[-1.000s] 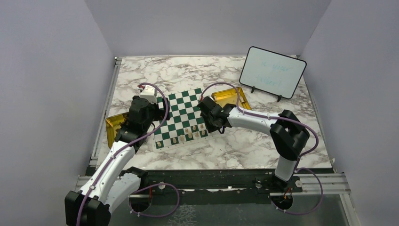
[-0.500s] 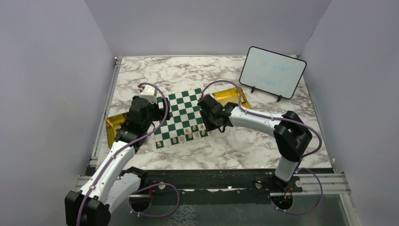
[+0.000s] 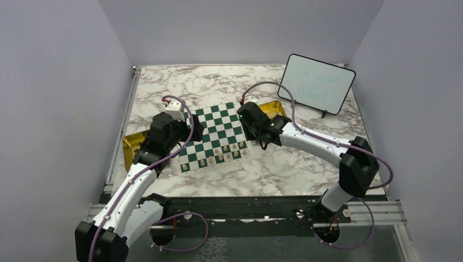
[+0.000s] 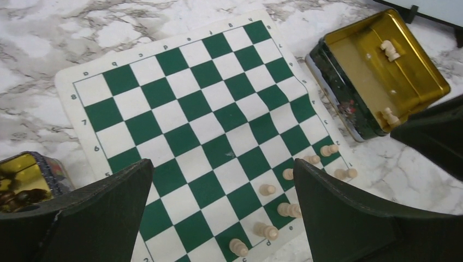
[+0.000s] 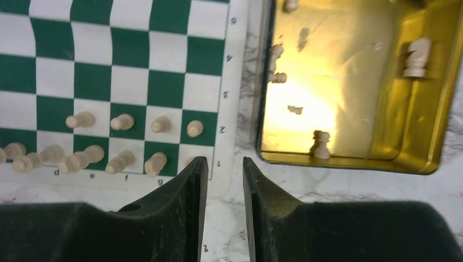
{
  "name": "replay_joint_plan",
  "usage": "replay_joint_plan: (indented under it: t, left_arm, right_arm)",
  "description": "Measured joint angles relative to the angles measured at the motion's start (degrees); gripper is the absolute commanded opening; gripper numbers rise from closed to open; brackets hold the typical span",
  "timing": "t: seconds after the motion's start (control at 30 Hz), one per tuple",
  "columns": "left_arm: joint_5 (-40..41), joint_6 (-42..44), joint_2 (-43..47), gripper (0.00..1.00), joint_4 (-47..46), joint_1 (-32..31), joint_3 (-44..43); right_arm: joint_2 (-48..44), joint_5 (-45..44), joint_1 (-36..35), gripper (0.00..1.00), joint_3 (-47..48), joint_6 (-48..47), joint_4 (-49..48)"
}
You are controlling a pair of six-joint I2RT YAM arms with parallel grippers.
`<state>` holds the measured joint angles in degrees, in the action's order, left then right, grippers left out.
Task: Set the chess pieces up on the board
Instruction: Pick up the chess piece from the storage box.
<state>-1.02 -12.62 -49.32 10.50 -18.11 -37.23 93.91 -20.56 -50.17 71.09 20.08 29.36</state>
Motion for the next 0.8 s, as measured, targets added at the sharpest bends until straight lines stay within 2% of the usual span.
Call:
replay_joint_plan:
  t: [0.37, 0.5, 0.8]
  left_arm:
    - [-4.48, -2.58, -3.15, 0.99, 5.84, -0.02, -4.55]
    - [-6.8, -1.66, -3.52, 0.99, 7.04, -0.02, -4.52]
    - [-8.37, -1.22, -2.82, 0.99, 7.37, -0.02, -4.31]
  right_arm:
    - [-1.22, -12.17, 8.85, 0.35, -1.07, -8.2, -6.08]
    - [3.3, -15.47, 11.91, 0.39, -1.09, -11.39, -9.49]
    - [14.97, -19.61, 15.39, 0.38, -1.09, -16.26, -15.12]
